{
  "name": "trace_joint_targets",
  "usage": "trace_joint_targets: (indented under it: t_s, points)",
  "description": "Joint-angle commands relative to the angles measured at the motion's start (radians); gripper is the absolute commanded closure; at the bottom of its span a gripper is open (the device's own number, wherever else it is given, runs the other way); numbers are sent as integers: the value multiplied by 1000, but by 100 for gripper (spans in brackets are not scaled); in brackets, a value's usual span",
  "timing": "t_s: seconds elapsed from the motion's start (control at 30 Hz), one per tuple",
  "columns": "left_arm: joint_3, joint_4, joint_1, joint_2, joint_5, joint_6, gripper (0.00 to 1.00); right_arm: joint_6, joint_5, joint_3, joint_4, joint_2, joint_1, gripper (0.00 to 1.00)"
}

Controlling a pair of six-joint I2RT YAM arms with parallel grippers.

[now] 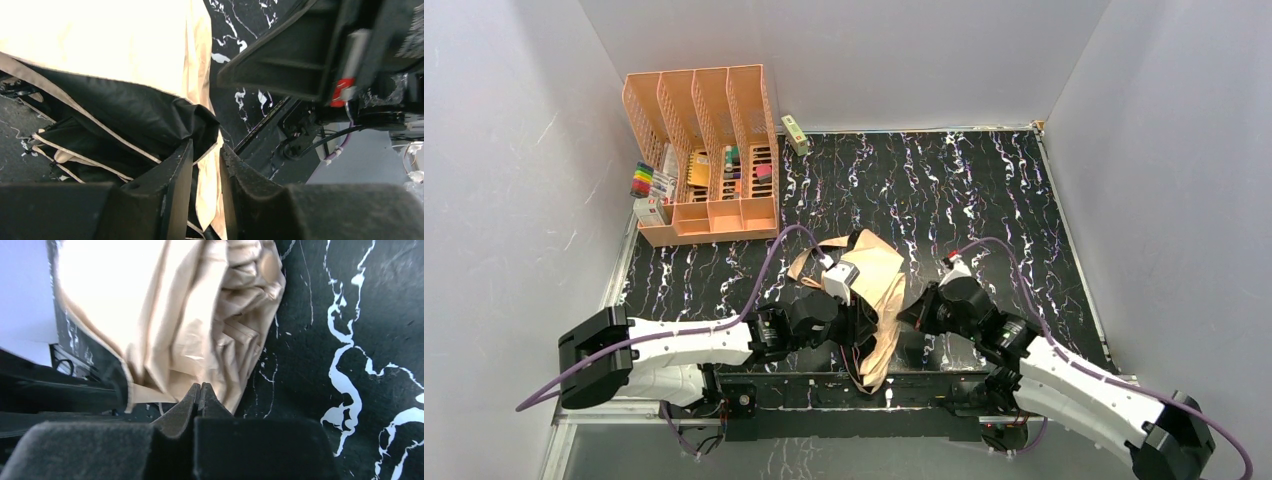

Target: Put away the umbrella

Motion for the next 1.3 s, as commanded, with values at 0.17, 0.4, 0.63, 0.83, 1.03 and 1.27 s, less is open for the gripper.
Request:
trace_joint_targets:
  t_s: [0.17, 0.4, 0.63, 0.83, 1.03, 1.27]
  points:
    - [-53, 102, -26, 14, -33, -4, 46, -70, 36, 202, -109, -11, 3, 98]
    - [-52, 97, -26, 37, -18, -4, 44, -116, -77, 267, 40, 117, 3, 98]
    - [-23, 57, -28, 35, -23, -5, 92, -124, -99, 314, 70, 188, 3, 98]
    - [59, -12, -28, 0, -49, 31, 100, -86, 29, 310, -38, 124, 2, 100]
    - [83, -25, -28, -9, -40, 43, 100, -58, -12, 277, -163, 57, 3, 100]
    - [86, -27, -28, -35, -38, 38, 100, 20, -98, 122, -69, 13, 3, 100]
